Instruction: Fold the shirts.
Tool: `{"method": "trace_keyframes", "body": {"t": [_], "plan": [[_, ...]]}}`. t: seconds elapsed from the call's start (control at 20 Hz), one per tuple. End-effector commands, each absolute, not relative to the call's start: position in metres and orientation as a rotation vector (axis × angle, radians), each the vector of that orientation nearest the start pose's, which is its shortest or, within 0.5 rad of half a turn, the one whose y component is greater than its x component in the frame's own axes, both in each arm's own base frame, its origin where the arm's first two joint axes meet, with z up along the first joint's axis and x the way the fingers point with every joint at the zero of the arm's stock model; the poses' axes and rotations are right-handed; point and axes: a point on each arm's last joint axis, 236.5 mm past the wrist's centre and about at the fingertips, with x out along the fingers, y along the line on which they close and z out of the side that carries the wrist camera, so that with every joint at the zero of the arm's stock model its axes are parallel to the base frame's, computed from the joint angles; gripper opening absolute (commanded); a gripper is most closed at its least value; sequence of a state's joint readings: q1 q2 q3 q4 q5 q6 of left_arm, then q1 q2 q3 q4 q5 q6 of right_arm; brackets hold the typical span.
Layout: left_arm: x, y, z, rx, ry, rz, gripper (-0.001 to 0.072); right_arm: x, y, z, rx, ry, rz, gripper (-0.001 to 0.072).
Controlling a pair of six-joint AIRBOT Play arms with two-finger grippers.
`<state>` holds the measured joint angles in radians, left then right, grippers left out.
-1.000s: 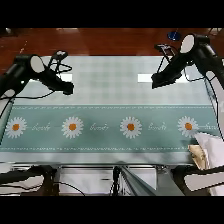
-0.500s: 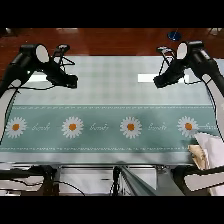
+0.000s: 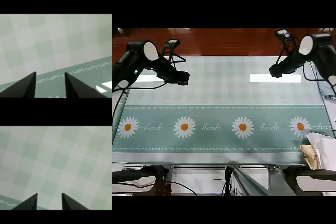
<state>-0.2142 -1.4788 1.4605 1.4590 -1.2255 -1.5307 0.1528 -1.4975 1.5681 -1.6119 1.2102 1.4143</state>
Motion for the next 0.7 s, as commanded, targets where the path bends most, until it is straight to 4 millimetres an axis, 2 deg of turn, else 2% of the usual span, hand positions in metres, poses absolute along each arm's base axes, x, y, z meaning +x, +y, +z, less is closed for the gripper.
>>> {"method": "trace_keyframes", "body": {"t": [0.0, 0.1, 0.15, 0.65], "plan": [[0.428, -0.116, 0.055, 0.086, 1.145, -0.268, 0.0429, 0.454, 0.064, 0.087, -0.210, 1.085, 0.213, 0.0384], [0.420, -0.104, 0.052, 0.115, 1.142, -0.238, 0.0430, 0.440, 0.066, 0.068, -0.202, 1.142, 0.226, 0.0384], [0.418, -0.102, 0.048, 0.125, 1.148, -0.232, 0.0429, 0.440, 0.067, 0.063, -0.199, 1.144, 0.229, 0.0383], [0.420, -0.102, 0.041, 0.131, 1.155, -0.233, 0.0431, 0.444, 0.067, 0.064, -0.191, 1.127, 0.223, 0.0383]]}}
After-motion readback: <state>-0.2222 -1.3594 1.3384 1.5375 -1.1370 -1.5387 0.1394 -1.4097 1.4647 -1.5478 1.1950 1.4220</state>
